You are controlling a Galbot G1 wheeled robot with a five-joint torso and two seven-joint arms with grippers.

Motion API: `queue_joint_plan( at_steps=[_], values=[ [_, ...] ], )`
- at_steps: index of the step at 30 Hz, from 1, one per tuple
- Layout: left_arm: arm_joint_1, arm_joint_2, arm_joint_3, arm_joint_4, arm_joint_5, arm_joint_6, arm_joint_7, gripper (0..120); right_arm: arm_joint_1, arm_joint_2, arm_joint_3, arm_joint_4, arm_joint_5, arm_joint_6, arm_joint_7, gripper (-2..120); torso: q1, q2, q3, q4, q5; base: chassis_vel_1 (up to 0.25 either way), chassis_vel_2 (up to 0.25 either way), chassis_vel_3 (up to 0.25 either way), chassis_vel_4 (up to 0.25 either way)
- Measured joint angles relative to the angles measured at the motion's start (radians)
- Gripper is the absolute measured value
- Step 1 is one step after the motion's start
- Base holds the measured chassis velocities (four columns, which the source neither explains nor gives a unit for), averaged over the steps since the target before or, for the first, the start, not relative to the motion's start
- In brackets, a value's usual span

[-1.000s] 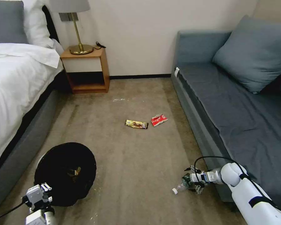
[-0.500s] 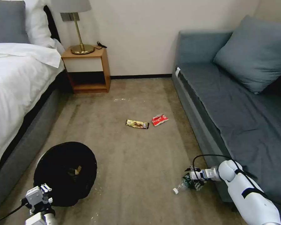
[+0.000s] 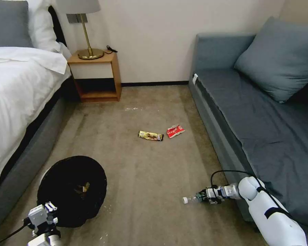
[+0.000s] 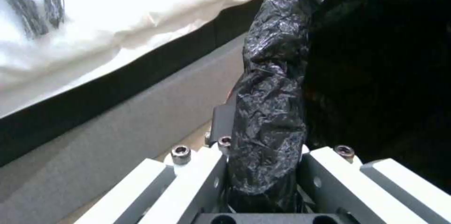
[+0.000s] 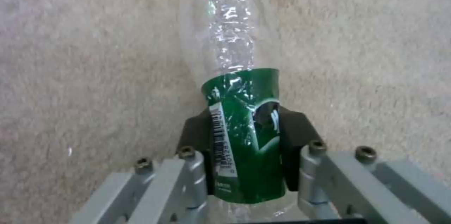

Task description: Pick up the trash bin, then pick up the garbage on the floor and place it into the trash bin.

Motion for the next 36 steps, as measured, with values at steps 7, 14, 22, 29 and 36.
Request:
queue_joint_plan(
  at_steps=[7, 14, 22, 29, 36],
  values=[
    [0.014, -0.003, 0.004, -0.012, 0.000, 0.000, 0.005, 3, -0.047, -0.012, -0.010, 0.103, 0.134, -0.047, -0.037, 19, 0.000, 0.000, 0.000, -0.0012, -0.0005, 0.000, 0.000, 0.000, 0.000],
    [0.008, -0.003, 0.004, -0.012, -0.007, 0.009, 0.007, 3, -0.047, 0.007, -0.094, 0.197, 0.316, -0.109, -0.031, 19, 0.000, 0.000, 0.000, -0.0005, -0.0006, 0.000, 0.000, 0.000, 0.000],
    [-0.017, 0.012, -0.006, -0.022, -0.064, 0.048, 0.013, 3, 0.013, 0.087, -0.245, 0.214, 0.650, -0.216, 0.077, 19, 0.000, 0.000, 0.000, -0.0002, -0.0005, 0.000, 0.000, 0.000, 0.000],
    [-0.030, 0.041, -0.008, -0.082, -0.129, 0.121, 0.030, 3, 0.052, 0.172, -0.481, 0.236, 1.024, -0.247, 0.332, 19, 0.000, 0.000, 0.000, 0.0000, -0.0003, 0.000, 0.000, 0.000, 0.000],
    [-0.038, 0.028, -0.002, -0.083, -0.125, 0.137, 0.031, 3, 0.070, 0.206, -0.608, 0.303, 1.223, -0.256, 0.453, 19, 0.000, 0.000, 0.000, 0.0001, -0.0005, 0.000, 0.000, 0.000, 0.000]
  ],
)
